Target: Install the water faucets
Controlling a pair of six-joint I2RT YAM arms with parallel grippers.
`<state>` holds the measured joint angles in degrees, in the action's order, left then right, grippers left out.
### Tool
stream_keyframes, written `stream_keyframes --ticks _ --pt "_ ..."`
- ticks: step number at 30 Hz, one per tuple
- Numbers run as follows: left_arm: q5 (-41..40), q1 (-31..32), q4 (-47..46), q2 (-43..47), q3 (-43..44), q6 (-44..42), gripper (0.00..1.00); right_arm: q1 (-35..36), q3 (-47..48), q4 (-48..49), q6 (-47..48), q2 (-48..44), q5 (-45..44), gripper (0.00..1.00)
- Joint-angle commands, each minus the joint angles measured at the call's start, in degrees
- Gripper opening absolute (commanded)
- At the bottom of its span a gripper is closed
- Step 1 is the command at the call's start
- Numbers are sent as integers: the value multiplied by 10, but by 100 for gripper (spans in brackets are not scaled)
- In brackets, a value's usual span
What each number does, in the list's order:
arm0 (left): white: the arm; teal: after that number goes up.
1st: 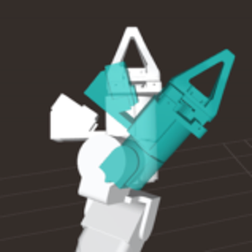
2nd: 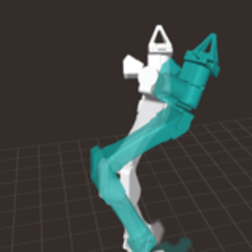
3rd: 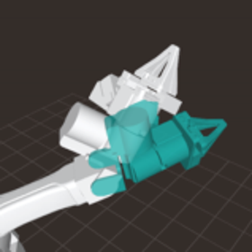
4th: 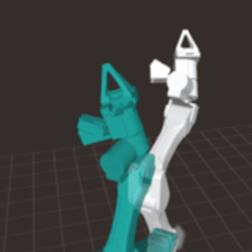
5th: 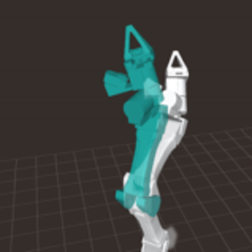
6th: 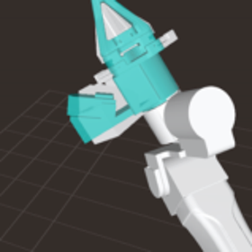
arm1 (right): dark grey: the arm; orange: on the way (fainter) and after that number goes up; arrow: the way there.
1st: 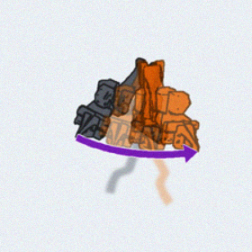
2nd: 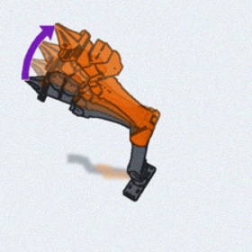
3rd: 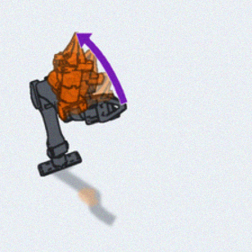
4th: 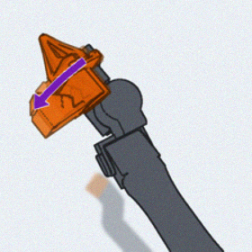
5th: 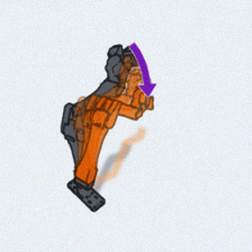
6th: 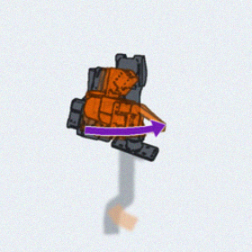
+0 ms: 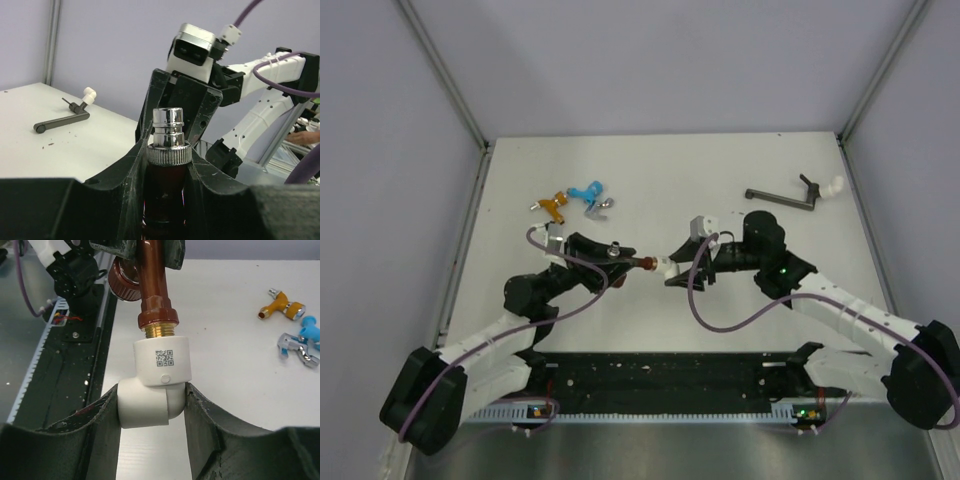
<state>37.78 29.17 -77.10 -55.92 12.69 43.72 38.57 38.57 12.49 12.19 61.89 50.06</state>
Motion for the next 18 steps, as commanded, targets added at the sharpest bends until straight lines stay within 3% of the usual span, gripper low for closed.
stream_keyframes --ticks 1,14,18 --pt "149 26 -155 -7 53 -4 0 10 77 107 -101 24 113 0" --pt "251 26 -156 -52 161 5 0 -36 130 50 -117 65 157 0" --pt "255 26 -156 -41 159 -18 0 -36 137 91 -175 82 179 0"
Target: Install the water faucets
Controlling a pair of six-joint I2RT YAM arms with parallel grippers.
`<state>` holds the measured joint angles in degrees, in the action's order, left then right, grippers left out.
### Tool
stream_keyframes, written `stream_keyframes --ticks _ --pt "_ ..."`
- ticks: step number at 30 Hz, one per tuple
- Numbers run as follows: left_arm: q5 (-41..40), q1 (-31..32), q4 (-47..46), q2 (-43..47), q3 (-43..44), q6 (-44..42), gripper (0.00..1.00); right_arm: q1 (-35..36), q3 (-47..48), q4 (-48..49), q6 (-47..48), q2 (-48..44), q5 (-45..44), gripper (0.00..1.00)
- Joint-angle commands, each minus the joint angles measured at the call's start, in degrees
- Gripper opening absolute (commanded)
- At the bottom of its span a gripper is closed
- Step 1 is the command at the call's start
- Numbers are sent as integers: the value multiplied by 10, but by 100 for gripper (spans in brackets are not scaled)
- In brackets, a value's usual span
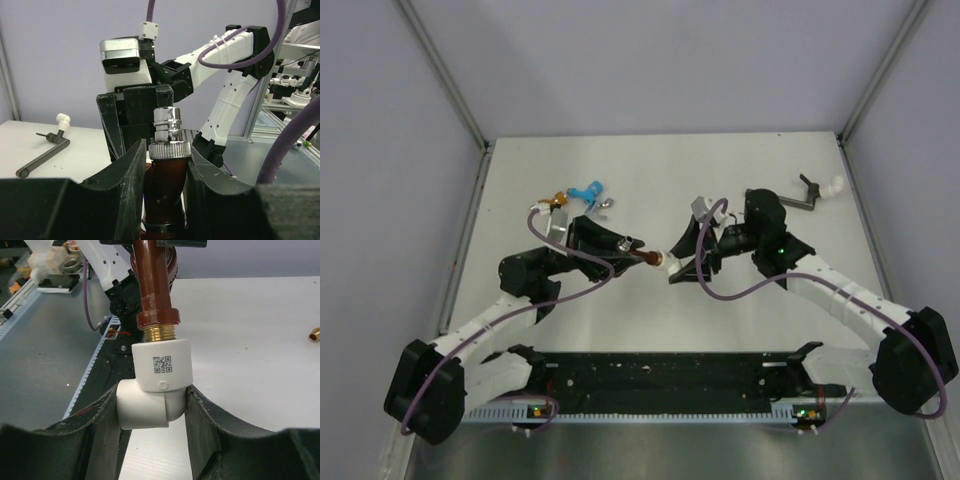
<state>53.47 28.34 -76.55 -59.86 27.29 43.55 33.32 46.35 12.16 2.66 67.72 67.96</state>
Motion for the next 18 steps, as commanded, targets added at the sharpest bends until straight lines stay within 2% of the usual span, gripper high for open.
stream_keyframes --ticks 1,3,6,12,16,18 --pt "101 35 -161 -1 11 -22 0 17 62 101 -80 26 8 0" --pt "106 36 -156 -6 14 -22 0 16 68 101 -92 31 18 0" --pt "152 36 -162 -25 37 18 0 16 86 72 -86 49 32 0" --pt "221 36 -138 -43 60 34 0 15 118 16 -85 87 58 0" --pt "246 34 -94 -42 69 -7 0 14 126 6 -84 103 61 0" --pt "245 31 -66 -39 73 -36 0 12 129 3 -79 109 49 10"
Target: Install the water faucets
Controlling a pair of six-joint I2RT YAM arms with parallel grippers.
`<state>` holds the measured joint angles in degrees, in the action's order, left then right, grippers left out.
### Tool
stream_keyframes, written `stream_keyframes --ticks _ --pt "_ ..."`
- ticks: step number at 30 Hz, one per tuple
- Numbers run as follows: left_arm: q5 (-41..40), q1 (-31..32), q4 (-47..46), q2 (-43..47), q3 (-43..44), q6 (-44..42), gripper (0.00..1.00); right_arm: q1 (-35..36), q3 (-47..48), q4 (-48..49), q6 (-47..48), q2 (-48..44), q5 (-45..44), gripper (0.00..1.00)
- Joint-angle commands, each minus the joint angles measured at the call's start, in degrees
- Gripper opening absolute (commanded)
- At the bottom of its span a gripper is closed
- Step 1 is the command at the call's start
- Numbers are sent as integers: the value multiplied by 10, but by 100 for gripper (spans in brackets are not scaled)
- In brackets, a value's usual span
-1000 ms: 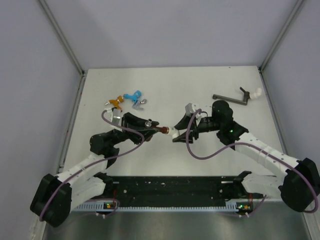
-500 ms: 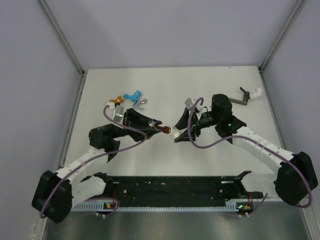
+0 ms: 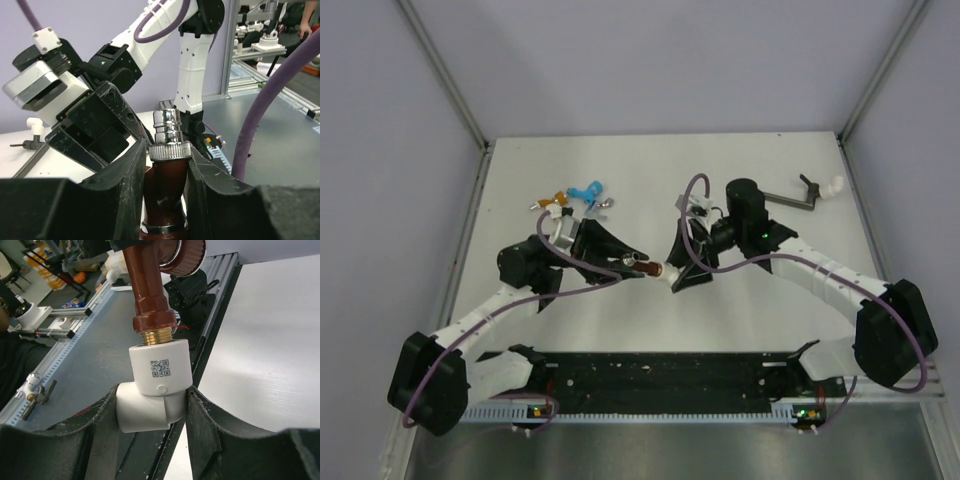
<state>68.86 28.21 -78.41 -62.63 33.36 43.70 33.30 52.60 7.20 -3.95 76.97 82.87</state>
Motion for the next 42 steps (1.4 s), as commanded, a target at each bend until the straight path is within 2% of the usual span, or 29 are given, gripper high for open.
stream_keyframes --ticks 1,3,5,6,9,12,18,24,30,33,37,42 --pt "87 31 -31 -7 13 -59 0 12 66 52 -12 19 -107 14" --pt "69 19 6 4 7 -97 0 5 67 51 -1 15 -133 26" --pt "33 5 61 22 -2 -146 0 -2 61 50 20 0 -167 49" --pt "11 2 97 29 -6 -170 0 -6 58 49 31 -8 -187 57" --pt "-104 -3 172 51 -26 -224 0 -18 43 50 73 -35 -234 70" --pt "-190 -4 175 46 -43 -218 0 -21 23 59 106 -56 -293 80" --pt "-353 -16 87 15 -94 -120 0 -21 -48 140 132 -117 -349 86" --pt "-492 -19 76 -2 -128 -67 0 -21 -137 270 111 -170 -399 87" --pt "-545 -23 57 -31 -141 -47 0 -21 -219 392 66 -180 -446 87" --pt "-567 -29 52 -49 -141 -30 0 -22 -247 425 25 -181 -509 92" --pt "-567 -54 37 -68 -141 29 0 -21 -243 390 9 -194 -560 95" --pt "-563 -58 3 -76 -143 56 0 -20 -239 356 18 -220 -559 95"
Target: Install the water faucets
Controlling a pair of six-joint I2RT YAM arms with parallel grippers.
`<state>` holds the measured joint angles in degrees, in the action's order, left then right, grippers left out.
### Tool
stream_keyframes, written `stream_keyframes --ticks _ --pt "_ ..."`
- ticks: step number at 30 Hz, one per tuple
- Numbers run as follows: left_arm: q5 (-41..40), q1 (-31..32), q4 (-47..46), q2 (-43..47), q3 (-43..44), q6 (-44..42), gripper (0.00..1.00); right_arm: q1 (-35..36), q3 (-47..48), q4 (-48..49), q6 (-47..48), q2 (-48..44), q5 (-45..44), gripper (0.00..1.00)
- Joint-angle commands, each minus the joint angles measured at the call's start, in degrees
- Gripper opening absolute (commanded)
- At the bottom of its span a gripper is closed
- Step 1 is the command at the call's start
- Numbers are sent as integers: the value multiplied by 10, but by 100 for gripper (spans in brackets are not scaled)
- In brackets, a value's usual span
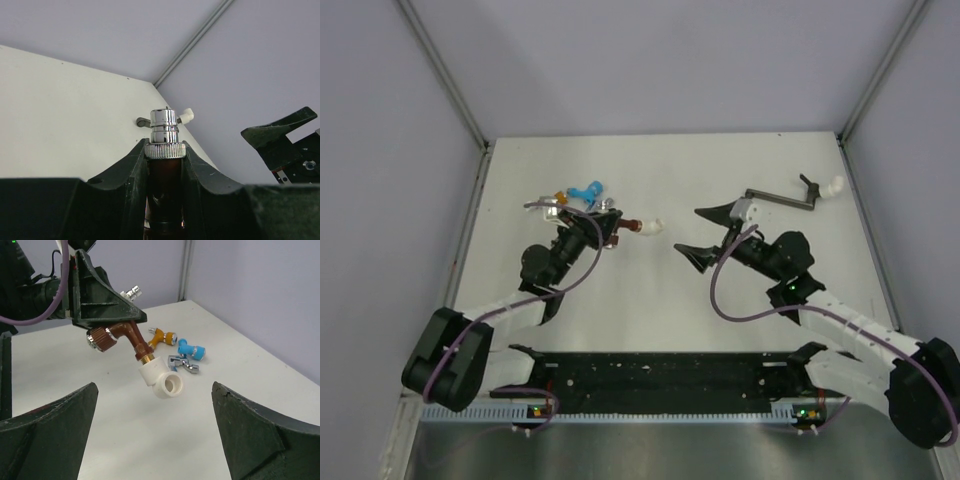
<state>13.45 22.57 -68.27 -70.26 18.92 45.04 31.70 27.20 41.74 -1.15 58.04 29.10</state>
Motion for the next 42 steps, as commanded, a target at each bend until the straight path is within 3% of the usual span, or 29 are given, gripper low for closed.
stream_keyframes --ticks 1,10,14,17,25,29,42 --pt "-4 -2 -108 -1 2 43 0 -5 15 11 -10 -34 -13 95" --pt "35 -2 -245 -37 -7 167 0 -6 -15 88 -50 -6 34 95" --pt "80 -2 -221 3 16 158 0 -6 -13 82 -8 8 32 95" --pt "99 -2 -147 56 34 125 0 -8 10 26 25 24 44 95" --pt "132 -2 -41 124 59 89 0 -9 34 51 -35 16 109 94" --pt "132 -1 -41 123 60 105 0 -9 61 53 -61 17 159 95" --pt "156 -1 -97 94 70 166 0 -9 86 121 -106 61 201 90"
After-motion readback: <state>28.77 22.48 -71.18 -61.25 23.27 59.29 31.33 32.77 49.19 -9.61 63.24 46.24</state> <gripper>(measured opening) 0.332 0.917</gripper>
